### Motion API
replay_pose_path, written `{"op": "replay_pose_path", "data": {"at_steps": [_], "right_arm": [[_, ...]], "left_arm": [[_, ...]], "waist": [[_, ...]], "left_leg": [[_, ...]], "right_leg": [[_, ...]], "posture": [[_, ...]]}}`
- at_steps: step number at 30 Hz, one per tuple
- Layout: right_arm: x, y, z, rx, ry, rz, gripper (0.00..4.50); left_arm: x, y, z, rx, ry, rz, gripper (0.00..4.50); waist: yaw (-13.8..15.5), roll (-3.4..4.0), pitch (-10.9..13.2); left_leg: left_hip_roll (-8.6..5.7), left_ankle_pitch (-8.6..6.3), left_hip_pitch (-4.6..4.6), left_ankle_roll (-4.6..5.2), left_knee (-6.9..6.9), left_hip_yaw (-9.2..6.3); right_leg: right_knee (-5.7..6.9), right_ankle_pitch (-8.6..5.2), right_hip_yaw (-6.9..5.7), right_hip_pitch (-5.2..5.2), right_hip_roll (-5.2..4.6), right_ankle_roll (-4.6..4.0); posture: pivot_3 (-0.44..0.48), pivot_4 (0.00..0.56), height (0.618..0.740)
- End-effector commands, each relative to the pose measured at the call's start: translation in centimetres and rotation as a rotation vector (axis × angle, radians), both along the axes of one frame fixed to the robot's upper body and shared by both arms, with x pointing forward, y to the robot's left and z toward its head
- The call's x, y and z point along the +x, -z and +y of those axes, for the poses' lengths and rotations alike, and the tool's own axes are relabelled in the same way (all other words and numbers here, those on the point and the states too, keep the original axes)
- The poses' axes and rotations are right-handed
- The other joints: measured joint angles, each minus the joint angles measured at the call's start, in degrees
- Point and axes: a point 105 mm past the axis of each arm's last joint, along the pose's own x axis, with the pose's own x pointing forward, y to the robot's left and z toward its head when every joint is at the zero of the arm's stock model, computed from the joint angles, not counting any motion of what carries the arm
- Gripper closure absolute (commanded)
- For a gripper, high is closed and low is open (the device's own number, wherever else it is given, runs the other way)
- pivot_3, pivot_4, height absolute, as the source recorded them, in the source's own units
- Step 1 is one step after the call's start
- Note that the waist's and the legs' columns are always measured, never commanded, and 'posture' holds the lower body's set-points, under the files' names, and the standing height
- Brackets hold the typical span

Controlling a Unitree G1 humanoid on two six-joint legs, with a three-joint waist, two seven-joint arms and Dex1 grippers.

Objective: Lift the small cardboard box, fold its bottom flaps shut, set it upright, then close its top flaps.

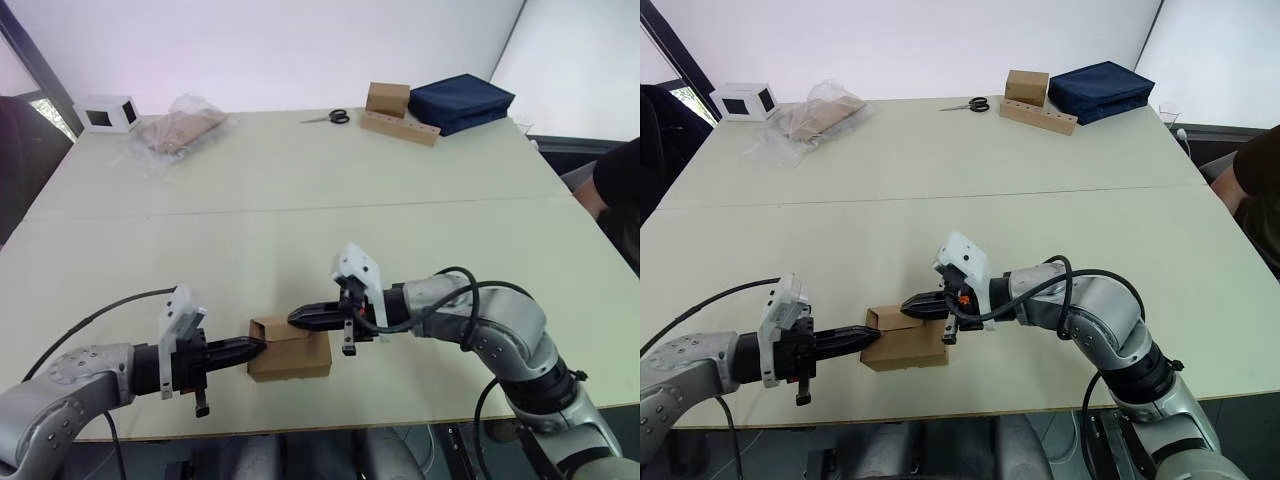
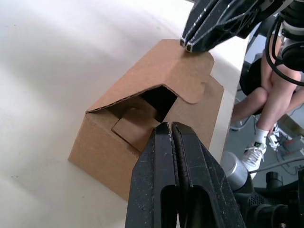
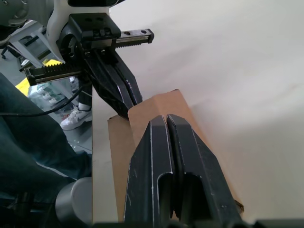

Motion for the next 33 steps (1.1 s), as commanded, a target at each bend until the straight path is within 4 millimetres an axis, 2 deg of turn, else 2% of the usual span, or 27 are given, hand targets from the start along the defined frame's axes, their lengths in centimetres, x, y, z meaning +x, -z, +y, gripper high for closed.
{"op": "replay_pose_path", "data": {"at_steps": [1, 5, 12, 16, 21, 28, 31, 33], "right_arm": [[-0.4, -0.3, 0.3, 0.007, -0.018, -0.033, 4.5], [-0.3, 0.1, 0.2, -0.005, -0.007, -0.031, 4.5], [-0.3, 0.1, 0.2, 0.0, -0.002, -0.031, 4.5], [-0.2, 0.0, 0.3, 0.005, 0.001, -0.036, 4.5], [-0.1, -0.5, 0.2, 0.018, 0.009, -0.053, 4.5], [-0.1, -1.8, -0.3, 0.043, 0.021, -0.109, 4.5], [-0.3, -1.9, -0.9, 0.011, 0.024, -0.145, 3.82], [-0.5, -1.8, -1.2, -0.011, 0.018, -0.151, 2.97]], "left_arm": [[0.3, -0.6, 0.3, -0.012, -0.013, -0.015, 4.46], [0.5, -1.2, 0.4, -0.03, -0.022, -0.019, 4.46], [2.1, -4.0, 1.1, -0.141, -0.084, -0.058, 4.46], [2.8, -3.3, 0.2, -0.13, -0.095, -0.057, 4.46], [2.9, -1.5, -0.7, -0.105, -0.09, -0.031, 4.46], [3.2, -0.6, -0.6, -0.121, -0.116, -0.015, 4.46], [3.2, -1.0, -0.5, -0.164, -0.129, -0.006, 4.5], [3.1, -1.0, -0.5, -0.169, -0.131, 0.0, 4.5]], "waist": [[0.0, 0.0, 0.0], [0.0, 0.0, 0.0], [0.1, -0.01, 0.0], [-0.1, -0.01, 0.0], [-0.1, 0.0, 0.0], [0.0, 0.0, 0.0], [0.1, -0.01, 0.0], [0.0, -0.01, 0.0]], "left_leg": [[0.0, 0.0, 0.0, 0.0, 0.0, 0.0], [0.0, 0.0, 0.0, 0.0, 0.0, -0.01], [0.0, 0.0, 0.0, 0.0, 0.01, -0.03], [-0.01, 0.0, 0.0, 0.0, 0.0, 0.0], [0.0, 0.0, 0.0, 0.0, 0.0, -0.01], [0.0, 0.0, 0.0, 0.0, 0.0, 0.0], [-0.01, 0.0, 0.0, 0.0, 0.0, -0.01], [0.0, 0.0, 0.0, 0.0, 0.0, -0.01]], "right_leg": [[0.0, 0.0, 0.0, 0.0, 0.0, 0.0], [0.0, 0.0, 0.0, 0.0, 0.0, 0.0], [0.0, 0.0, -0.01, 0.0, 0.0, 0.0], [-0.01, 0.0, 0.0, -0.01, -0.01, 0.0], [0.01, 0.0, 0.0, -0.01, 0.0, 0.0], [0.0, 0.0, 0.0, -0.01, 0.0, 0.0], [0.0, 0.0, 0.0, -0.01, -0.01, 0.0], [0.0, 0.0, 0.0, -0.01, -0.01, 0.0]], "posture": [[0.0, 0.15, 0.74], [0.0, 0.15, 0.74], [0.0, 0.15, 0.74], [0.0, 0.15, 0.74], [0.0, 0.15, 0.74], [0.0, 0.15, 0.74], [0.0, 0.15, 0.74], [0.0, 0.15, 0.74]]}}
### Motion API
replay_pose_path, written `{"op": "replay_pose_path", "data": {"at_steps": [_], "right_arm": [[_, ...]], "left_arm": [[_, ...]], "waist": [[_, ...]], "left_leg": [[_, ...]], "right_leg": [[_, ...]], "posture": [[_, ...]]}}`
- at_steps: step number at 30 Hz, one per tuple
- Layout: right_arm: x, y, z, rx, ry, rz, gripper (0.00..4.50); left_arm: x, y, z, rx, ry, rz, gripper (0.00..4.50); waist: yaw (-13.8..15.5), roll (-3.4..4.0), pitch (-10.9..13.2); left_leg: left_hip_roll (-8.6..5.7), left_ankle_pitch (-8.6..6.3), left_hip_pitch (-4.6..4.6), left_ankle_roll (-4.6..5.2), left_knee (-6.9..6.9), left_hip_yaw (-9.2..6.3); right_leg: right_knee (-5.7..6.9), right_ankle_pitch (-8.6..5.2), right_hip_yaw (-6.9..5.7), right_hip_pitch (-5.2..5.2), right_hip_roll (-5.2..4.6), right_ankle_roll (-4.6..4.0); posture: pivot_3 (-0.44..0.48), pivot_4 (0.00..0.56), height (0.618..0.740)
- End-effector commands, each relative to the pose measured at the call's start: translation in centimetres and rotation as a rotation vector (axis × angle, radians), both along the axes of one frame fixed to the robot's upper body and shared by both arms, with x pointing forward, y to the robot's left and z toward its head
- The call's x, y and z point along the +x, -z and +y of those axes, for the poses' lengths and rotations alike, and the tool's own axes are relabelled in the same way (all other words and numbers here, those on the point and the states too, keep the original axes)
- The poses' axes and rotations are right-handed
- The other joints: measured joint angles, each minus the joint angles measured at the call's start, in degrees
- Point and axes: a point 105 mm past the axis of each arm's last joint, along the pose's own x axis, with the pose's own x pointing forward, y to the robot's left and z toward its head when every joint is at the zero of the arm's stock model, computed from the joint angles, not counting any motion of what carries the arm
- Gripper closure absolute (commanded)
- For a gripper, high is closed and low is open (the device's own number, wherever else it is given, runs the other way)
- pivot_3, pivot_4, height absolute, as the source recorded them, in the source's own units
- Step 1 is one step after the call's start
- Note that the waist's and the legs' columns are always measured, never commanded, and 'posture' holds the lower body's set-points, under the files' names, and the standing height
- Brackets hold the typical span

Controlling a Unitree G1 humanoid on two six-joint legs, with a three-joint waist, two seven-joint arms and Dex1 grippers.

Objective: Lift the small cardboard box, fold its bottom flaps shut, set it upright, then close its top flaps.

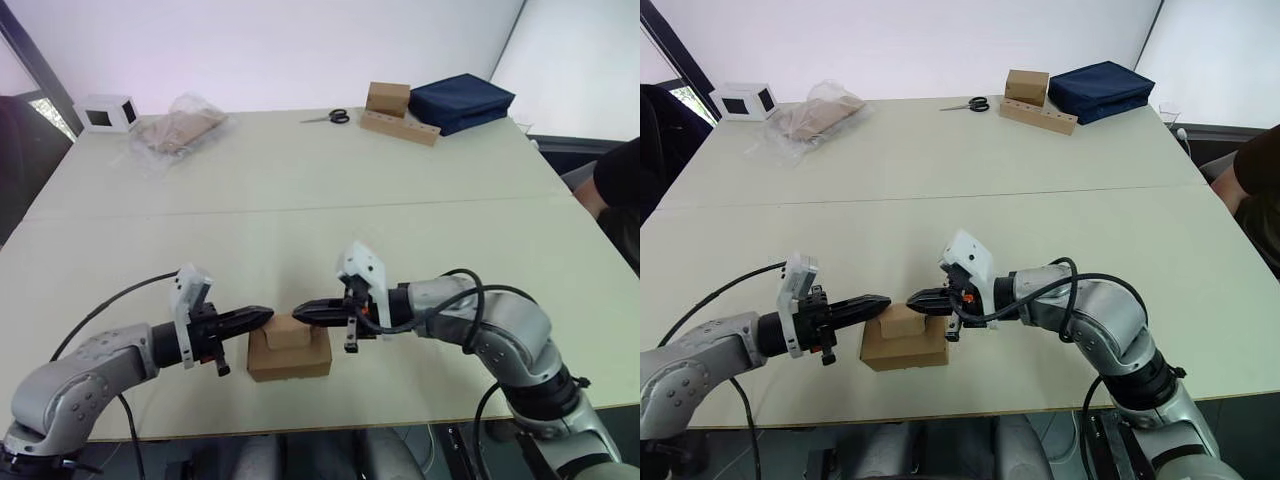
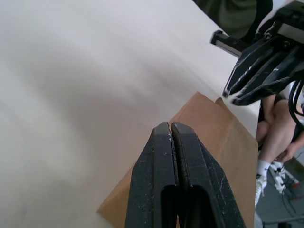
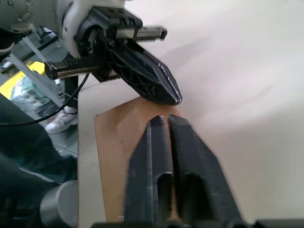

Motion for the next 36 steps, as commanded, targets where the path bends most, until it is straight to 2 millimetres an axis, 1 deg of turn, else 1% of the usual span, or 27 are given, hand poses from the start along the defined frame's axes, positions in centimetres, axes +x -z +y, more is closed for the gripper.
{"op": "replay_pose_path", "data": {"at_steps": [1, 2, 3, 10, 17, 21, 26, 29, 36], "right_arm": [[-0.8, -1.0, -0.3, -0.01, -0.028, -0.068, 2.67], [-0.9, -0.9, -0.3, -0.019, -0.031, -0.07, 2.09], [-1.0, -0.8, -0.2, -0.028, -0.036, -0.071, 1.86], [-1.0, 0.3, 0.8, -0.082, -0.045, -0.093, 1.86], [-0.2, 1.2, 0.7, -0.137, -0.02, -0.131, 1.86], [0.1, 1.3, 0.8, -0.144, -0.01, -0.144, 1.86], [-0.1, 1.2, 0.8, -0.133, -0.018, -0.152, 1.86], [0.4, 1.7, 0.6, -0.178, -0.003, -0.187, 1.86], [0.9, 1.9, 0.6, -0.189, 0.025, -0.217, 1.86]], "left_arm": [[-0.2, -0.4, 0.3, -0.022, -0.009, -0.002, 4.5], [-0.2, -0.3, 0.3, -0.021, -0.009, 0.0, 4.5], [-0.2, -0.3, 0.4, -0.021, -0.01, 0.002, 4.5], [-0.2, -0.2, 0.3, -0.026, -0.007, 0.009, 4.5], [-0.3, 0.0, 0.3, -0.028, -0.007, 0.015, 4.5], [-0.3, 0.1, 0.3, -0.03, -0.008, 0.017, 4.5], [-0.2, 0.2, 0.4, -0.043, -0.022, 0.021, 4.5], [-0.2, 0.1, 0.3, -0.047, -0.019, 0.024, 4.5], [0.0, 0.2, 0.4, -0.057, -0.025, 0.031, 4.5]], "waist": [[0.0, 0.0, 0.0], [-0.1, 0.0, 0.0], [-0.1, 0.0, 0.0], [0.0, 0.0, 0.0], [0.0, 0.0, 0.0], [0.0, 0.0, 0.0], [0.0, 0.0, 0.0], [0.0, 0.0, 0.0], [0.0, 0.0, 0.0]], "left_leg": [[0.0, 0.0, 0.0, 0.0, 0.0, 0.0], [0.0, 0.0, 0.0, 0.0, 0.0, 0.0], [0.0, 0.0, 0.0, 0.0, 0.0, 0.0], [0.0, 0.0, 0.0, 0.0, 0.0, 0.0], [0.0, 0.0, 0.0, 0.0, 0.0, 0.0], [0.0, 0.0, 0.0, 0.0, 0.0, 0.0], [0.0, 0.0, 0.0, 0.0, 0.0, 0.0], [0.0, 0.0, 0.0, 0.0, 0.0, 0.0], [0.0, 0.0, 0.0, 0.0, 0.0, 0.0]], "right_leg": [[0.0, 0.0, 0.0, 0.0, 0.0, 0.0], [0.0, 0.0, 0.0, 0.0, 0.0, 0.0], [0.0, 0.0, 0.0, 0.0, 0.0, 0.0], [0.0, 0.0, 0.0, -0.01, 0.0, 0.0], [-0.01, 0.0, 0.0, -0.01, 0.0, 0.0], [-0.01, 0.0, 0.0, 0.0, 0.0, 0.0], [0.0, 0.0, 0.0, 0.0, 0.0, 0.0], [0.0, 0.0, 0.0, 0.0, 0.0, 0.0], [0.0, 0.0, 0.0, 0.0, 0.0, 0.0]], "posture": [[0.0, 0.15, 0.74], [0.0, 0.15, 0.74], [0.0, 0.15, 0.74], [0.0, 0.15, 0.74], [0.0, 0.15, 0.74], [0.0, 0.15, 0.74], [0.0, 0.15, 0.74], [0.0, 0.15, 0.74], [0.0, 0.15, 0.74]]}}
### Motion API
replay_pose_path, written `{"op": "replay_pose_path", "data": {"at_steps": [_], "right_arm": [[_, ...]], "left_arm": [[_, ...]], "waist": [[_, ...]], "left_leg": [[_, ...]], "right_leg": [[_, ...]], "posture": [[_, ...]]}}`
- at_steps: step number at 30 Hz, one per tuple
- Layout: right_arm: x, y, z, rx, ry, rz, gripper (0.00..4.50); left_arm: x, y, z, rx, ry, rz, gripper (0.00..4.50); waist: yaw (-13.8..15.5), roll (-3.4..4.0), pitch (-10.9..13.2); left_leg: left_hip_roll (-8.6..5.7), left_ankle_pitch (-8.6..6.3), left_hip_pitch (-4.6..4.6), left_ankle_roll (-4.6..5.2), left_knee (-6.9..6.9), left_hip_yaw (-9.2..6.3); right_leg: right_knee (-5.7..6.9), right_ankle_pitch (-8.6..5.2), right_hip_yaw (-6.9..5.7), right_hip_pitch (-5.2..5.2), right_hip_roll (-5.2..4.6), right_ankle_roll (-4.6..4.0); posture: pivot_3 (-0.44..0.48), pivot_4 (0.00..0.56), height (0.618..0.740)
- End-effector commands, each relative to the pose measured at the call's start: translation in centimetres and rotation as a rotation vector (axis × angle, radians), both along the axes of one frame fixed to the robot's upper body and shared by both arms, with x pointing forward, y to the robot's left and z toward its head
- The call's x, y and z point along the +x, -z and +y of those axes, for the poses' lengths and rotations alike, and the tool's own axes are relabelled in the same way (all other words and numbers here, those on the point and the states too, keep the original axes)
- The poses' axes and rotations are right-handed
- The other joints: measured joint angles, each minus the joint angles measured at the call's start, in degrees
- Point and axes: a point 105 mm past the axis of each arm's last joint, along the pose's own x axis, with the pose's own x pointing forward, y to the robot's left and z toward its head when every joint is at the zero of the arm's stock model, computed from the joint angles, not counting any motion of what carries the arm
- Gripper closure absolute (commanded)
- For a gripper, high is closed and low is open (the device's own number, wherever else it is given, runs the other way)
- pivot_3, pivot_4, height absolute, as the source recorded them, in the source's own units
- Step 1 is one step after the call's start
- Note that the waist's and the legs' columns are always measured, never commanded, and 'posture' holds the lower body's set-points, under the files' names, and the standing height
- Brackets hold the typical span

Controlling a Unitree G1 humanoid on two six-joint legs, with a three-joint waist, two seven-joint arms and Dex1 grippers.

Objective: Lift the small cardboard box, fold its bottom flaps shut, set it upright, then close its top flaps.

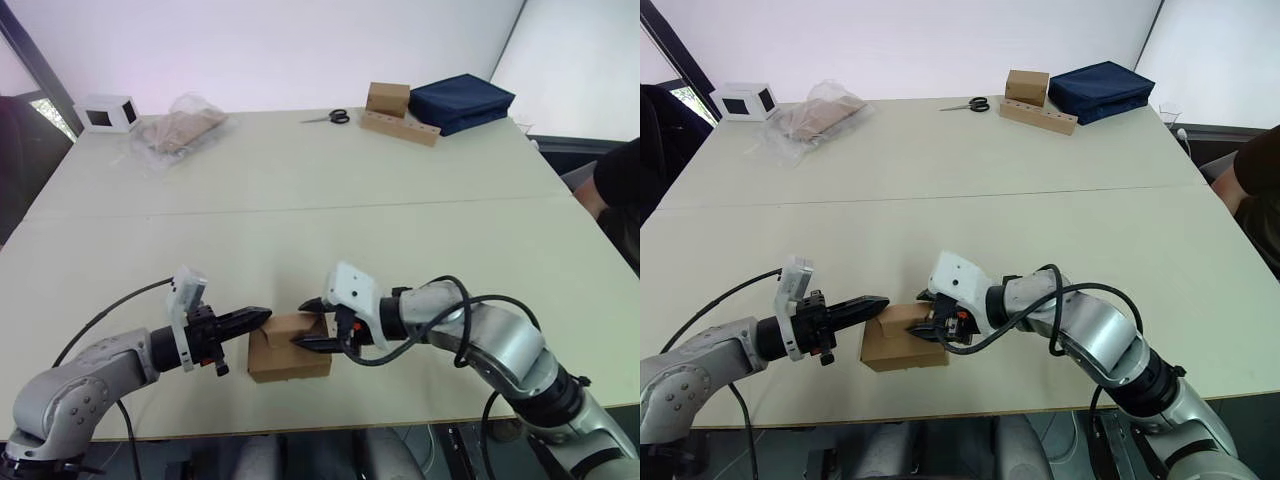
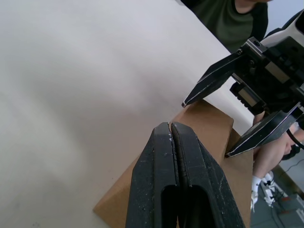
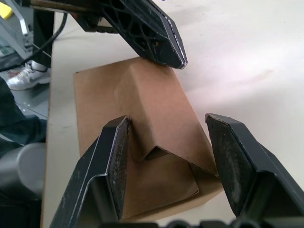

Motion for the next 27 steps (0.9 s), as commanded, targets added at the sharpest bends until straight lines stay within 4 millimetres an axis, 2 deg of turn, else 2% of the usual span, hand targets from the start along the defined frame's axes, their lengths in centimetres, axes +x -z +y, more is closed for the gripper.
{"op": "replay_pose_path", "data": {"at_steps": [1, 6, 13, 21, 27], "right_arm": [[0.4, -0.3, 0.0, -0.006, 0.015, -0.053, 1.86], [0.2, -0.2, 0.1, 0.004, 0.006, -0.042, 1.86], [-1.0, -1.6, 0.1, 0.144, -0.026, 0.066, 1.86], [-1.8, -2.1, -0.4, 0.225, -0.031, 0.153, 1.86], [-2.4, -2.2, -0.2, 0.267, -0.035, 0.206, 1.86]], "left_arm": [[0.1, -0.2, 0.2, -0.009, -0.009, -0.002, 4.5], [0.1, 0.0, 0.2, 0.002, -0.003, 0.002, 4.5], [0.0, 0.4, 0.0, 0.059, 0.017, -0.013, 4.5], [0.0, 0.4, -0.4, 0.106, 0.04, -0.051, 4.5], [0.0, -0.7, -0.9, 0.11, 0.07, -0.093, 4.5]], "waist": [[0.0, 0.0, 0.0], [0.0, 0.0, 0.0], [0.0, 0.0, 0.0], [0.1, 0.0, 0.0], [0.1, 0.0, 0.0]], "left_leg": [[0.0, 0.0, 0.0, 0.0, 0.0, 0.0], [0.0, 0.0, 0.0, 0.0, 0.0, -0.01], [0.0, 0.0, 0.0, 0.0, 0.0, -0.01], [0.0, 0.0, 0.01, 0.0, 0.0, 0.0], [0.0, 0.0, 0.0, 0.0, 0.0, 0.0]], "right_leg": [[0.0, 0.0, 0.0, 0.0, 0.0, 0.0], [0.0, 0.0, 0.0, 0.0, 0.0, 0.0], [0.0, 0.0, 0.0, 0.01, 0.0, 0.0], [-0.01, 0.0, 0.0, 0.02, 0.0, 0.0], [0.0, 0.0, 0.0, 0.02, 0.0, 0.0]], "posture": [[0.0, 0.15, 0.74], [0.0, 0.15, 0.74], [0.0, 0.15, 0.74], [0.0, 0.15, 0.74], [0.0, 0.15, 0.74]]}}
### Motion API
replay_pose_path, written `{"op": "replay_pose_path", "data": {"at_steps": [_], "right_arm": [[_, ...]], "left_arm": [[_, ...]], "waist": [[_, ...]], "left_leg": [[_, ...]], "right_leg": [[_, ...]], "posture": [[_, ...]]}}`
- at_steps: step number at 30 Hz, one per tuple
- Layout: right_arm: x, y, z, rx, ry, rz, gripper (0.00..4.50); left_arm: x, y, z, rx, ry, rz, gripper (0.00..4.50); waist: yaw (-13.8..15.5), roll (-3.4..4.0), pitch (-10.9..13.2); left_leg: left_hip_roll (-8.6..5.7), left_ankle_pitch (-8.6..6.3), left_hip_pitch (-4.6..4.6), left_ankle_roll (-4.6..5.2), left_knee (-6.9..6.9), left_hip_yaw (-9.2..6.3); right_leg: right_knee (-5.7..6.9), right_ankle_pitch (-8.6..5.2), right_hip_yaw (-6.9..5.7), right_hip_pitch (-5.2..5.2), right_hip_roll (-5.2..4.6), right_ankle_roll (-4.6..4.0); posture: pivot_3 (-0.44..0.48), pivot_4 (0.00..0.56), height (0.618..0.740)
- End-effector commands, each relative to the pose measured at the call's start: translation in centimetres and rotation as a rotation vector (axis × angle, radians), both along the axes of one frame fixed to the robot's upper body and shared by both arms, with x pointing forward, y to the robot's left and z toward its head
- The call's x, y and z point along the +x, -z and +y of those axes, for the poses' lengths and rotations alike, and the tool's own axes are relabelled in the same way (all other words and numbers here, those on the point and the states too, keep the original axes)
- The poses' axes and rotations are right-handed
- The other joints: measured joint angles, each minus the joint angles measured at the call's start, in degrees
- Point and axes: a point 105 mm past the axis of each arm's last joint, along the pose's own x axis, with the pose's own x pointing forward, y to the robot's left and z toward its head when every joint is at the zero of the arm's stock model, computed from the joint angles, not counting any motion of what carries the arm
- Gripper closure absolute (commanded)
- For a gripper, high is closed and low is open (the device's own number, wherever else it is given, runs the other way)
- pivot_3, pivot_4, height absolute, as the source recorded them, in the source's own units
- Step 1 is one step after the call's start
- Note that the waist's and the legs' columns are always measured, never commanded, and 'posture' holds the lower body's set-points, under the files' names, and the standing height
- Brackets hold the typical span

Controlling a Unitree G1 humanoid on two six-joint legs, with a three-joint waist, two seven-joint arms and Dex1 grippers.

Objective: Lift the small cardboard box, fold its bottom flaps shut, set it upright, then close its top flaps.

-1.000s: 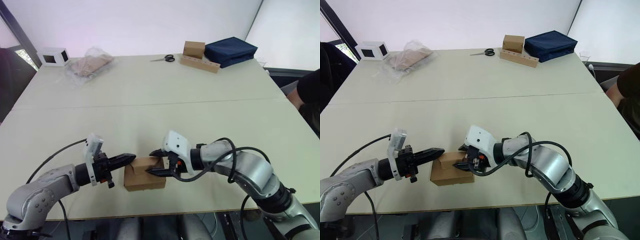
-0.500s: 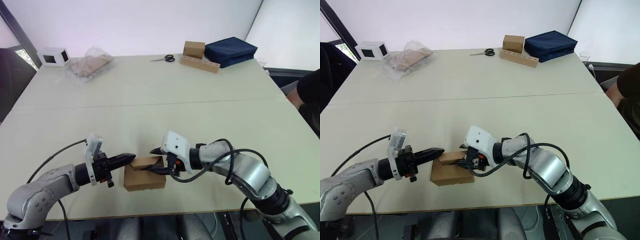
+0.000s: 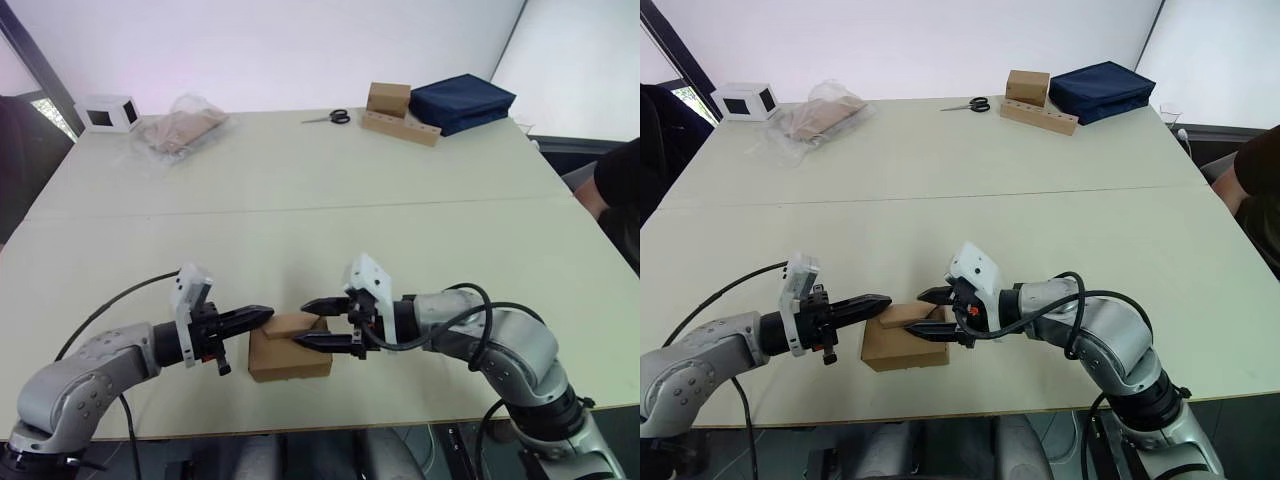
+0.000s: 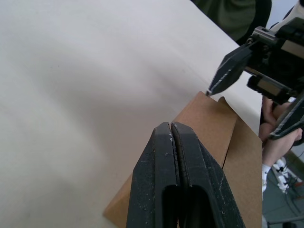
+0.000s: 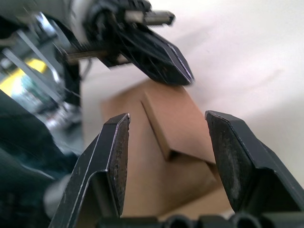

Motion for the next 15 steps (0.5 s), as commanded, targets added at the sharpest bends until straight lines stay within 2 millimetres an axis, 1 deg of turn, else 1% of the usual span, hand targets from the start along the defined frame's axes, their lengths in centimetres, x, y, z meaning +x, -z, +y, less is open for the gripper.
{"op": "replay_pose_path", "data": {"at_steps": [1, 3, 7, 13, 15], "right_arm": [[-0.7, -0.9, 0.2, 0.02, -0.023, -0.03, 1.86], [-0.8, -0.8, 0.2, 0.012, -0.026, -0.029, 1.86], [-0.9, -0.6, 0.2, -0.006, -0.025, -0.03, 1.86], [-1.1, -0.1, 0.0, -0.034, -0.033, -0.019, 1.86], [-1.3, 0.1, 0.0, -0.039, -0.046, -0.004, 1.86]], "left_arm": [[-0.4, -1.0, -0.7, 0.016, 0.049, -0.032, 4.5], [-0.9, -1.6, -1.0, 0.029, 0.091, -0.045, 4.5], [-1.3, -1.7, -1.0, 0.061, 0.116, -0.052, 4.5], [-1.6, -0.9, -0.4, 0.147, 0.139, -0.057, 4.5], [-1.5, -0.5, -0.2, 0.173, 0.136, -0.064, 4.5]], "waist": [[0.0, 0.0, 0.0], [0.0, 0.0, 0.0], [-0.1, 0.0, 0.0], [-0.1, 0.01, 0.0], [-0.1, 0.0, 0.0]], "left_leg": [[0.0, 0.0, 0.0, 0.0, 0.0, 0.0], [0.0, 0.0, 0.0, 0.0, 0.0, -0.01], [0.0, 0.0, 0.0, 0.0, 0.0, 0.0], [0.01, 0.0, 0.0, 0.0, -0.01, 0.0], [0.01, 0.0, 0.0, 0.0, -0.01, 0.01]], "right_leg": [[0.0, 0.0, 0.0, 0.0, 0.0, 0.0], [0.0, 0.0, -0.01, 0.0, 0.01, 0.0], [0.0, 0.0, 0.0, -0.01, 0.01, 0.0], [-0.02, 0.0, 0.0, -0.02, 0.03, 0.0], [-0.02, 0.0, 0.0, -0.01, 0.02, 0.0]], "posture": [[0.0, 0.15, 0.74], [0.0, 0.15, 0.74], [0.0, 0.15, 0.74], [0.0, 0.15, 0.74], [0.0, 0.15, 0.74]]}}
